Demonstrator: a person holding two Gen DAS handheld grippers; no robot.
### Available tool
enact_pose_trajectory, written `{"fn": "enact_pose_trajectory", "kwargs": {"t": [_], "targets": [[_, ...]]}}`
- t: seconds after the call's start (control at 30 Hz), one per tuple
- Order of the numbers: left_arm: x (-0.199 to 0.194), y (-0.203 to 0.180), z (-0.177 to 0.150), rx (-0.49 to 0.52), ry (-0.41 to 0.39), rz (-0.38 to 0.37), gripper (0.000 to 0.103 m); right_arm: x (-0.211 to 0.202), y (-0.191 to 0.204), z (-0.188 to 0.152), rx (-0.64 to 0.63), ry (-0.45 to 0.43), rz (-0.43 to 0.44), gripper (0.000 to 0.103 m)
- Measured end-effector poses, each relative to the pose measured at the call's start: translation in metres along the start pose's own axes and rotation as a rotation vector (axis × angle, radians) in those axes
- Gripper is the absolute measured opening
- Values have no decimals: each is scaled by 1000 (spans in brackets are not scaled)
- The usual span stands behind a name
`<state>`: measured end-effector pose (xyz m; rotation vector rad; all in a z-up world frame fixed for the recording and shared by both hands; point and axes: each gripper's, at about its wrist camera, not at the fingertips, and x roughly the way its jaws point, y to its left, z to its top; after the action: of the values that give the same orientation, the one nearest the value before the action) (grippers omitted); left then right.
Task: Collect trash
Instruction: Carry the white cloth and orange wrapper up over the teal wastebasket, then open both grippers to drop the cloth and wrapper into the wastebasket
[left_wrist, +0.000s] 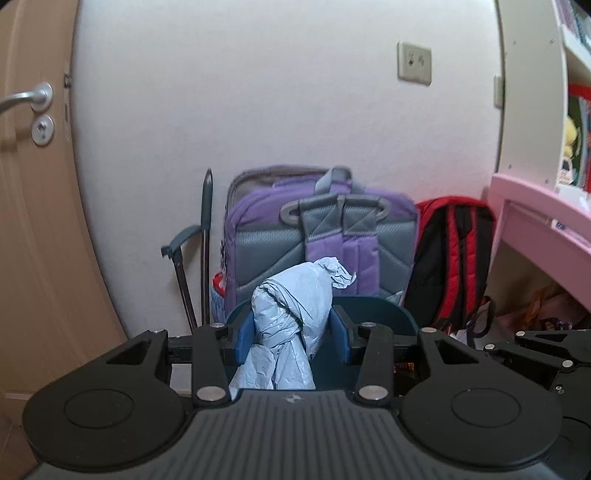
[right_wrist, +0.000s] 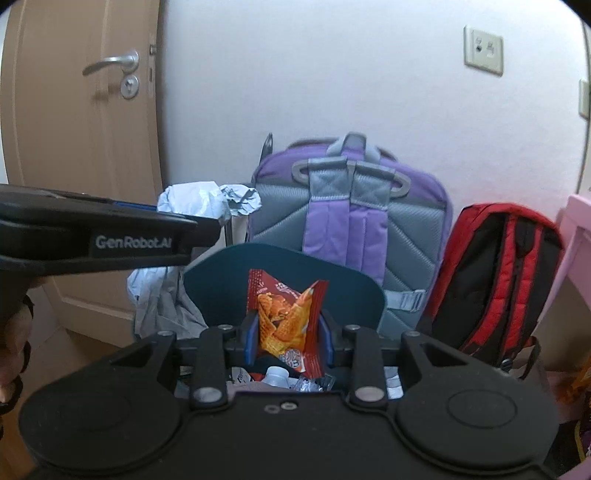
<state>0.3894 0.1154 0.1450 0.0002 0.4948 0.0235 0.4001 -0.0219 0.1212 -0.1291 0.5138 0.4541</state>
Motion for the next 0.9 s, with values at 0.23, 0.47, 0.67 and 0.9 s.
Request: {"fn": "enact_pose_trajectory", "kwargs": {"t": [0.23,0.47,0.67,0.9], "targets": [[53,8,-19,9,57,21,43,47,-2,-11,-6,78,19,31],[99,4,-43,63,181,-9,43,81,-4,-24,-35,162,29,33],[116,-5,-51,115,240,-9,44,86,1,-25,-95,180,18,34],[118,-1,-50,59,279,2,64,89,-3,-22,-89,200,21,36]]}}
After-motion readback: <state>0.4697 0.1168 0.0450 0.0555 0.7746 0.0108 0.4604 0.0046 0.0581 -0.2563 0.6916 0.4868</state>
